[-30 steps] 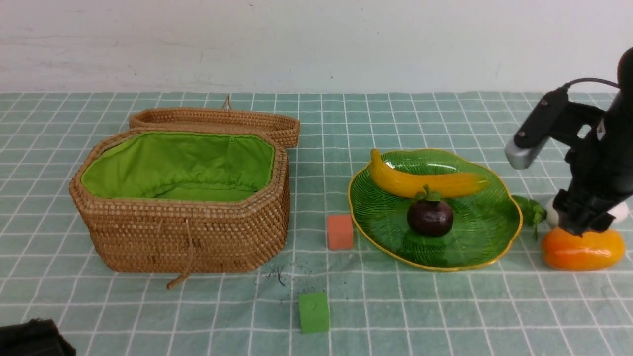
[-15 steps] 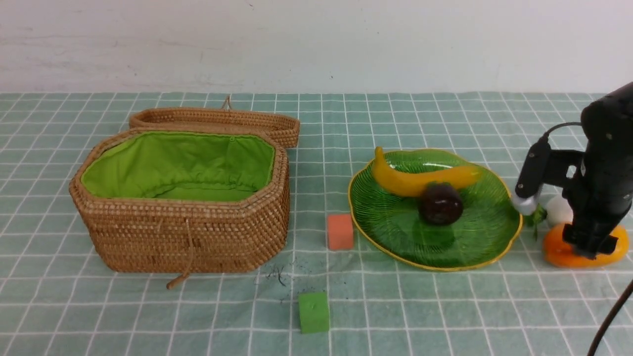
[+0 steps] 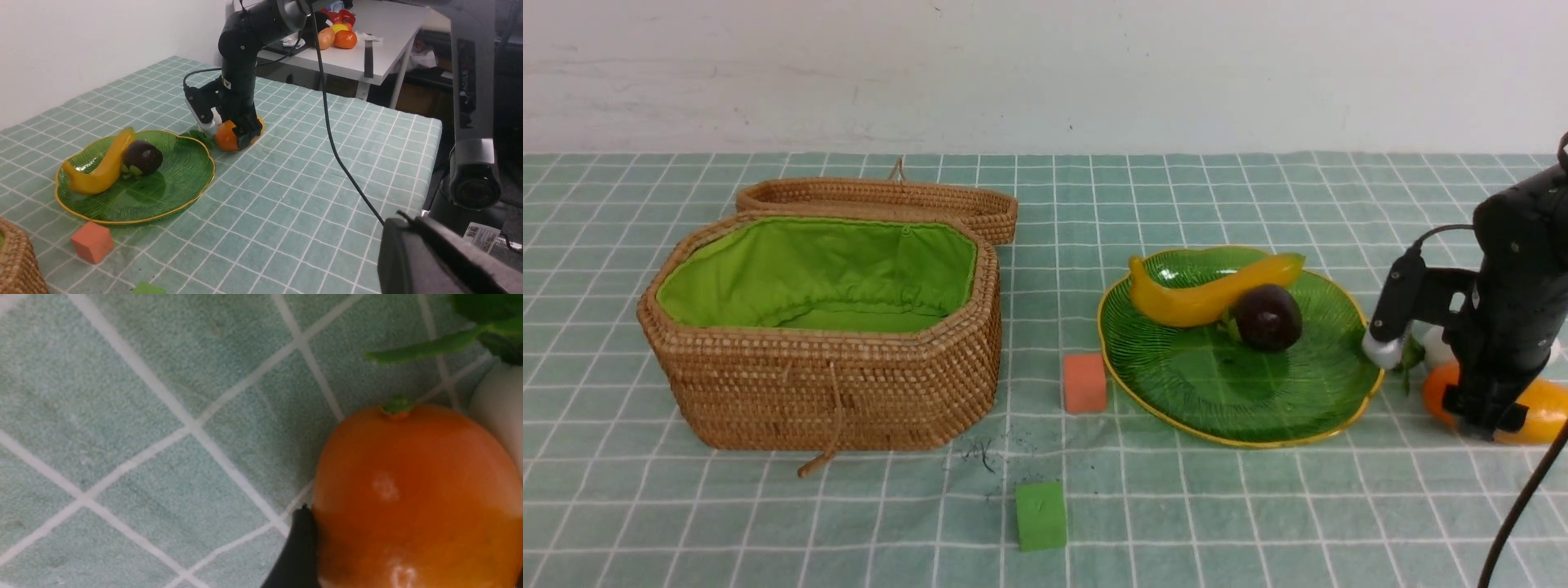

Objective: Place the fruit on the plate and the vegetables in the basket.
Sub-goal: Use the right arm to grab a mango and put it into the right plate

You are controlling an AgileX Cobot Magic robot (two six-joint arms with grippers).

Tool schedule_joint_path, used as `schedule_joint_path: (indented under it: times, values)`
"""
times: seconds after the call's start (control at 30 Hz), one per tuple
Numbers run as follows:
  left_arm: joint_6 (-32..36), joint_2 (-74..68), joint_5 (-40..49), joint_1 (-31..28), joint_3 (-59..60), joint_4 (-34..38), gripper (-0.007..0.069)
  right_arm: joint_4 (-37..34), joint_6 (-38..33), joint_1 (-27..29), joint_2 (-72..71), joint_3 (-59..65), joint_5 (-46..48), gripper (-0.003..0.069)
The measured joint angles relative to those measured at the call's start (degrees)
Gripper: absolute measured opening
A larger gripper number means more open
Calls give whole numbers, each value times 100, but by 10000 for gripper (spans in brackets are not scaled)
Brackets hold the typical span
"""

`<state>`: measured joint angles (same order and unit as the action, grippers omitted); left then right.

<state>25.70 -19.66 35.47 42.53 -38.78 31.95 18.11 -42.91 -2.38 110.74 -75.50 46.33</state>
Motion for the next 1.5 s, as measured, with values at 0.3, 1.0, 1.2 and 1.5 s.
schedule_joint_path:
  times: [0.3,1.0,1.2,1.5]
  values:
    - [0,0,0,0,0,55,-8,-770,-51,76,271,-51,98,600]
    - [0,0,-117,0,0,56,-7,-1811,3280,-580,-984,-532,1410,576]
    - [0,0,-115,0,0,56,-6,-2753,3327,-1418,-892,-589,-238,576]
    - [0,0,-168,0,1,56,-3,-2655,3344,-1531,-101,-589,-1014,660]
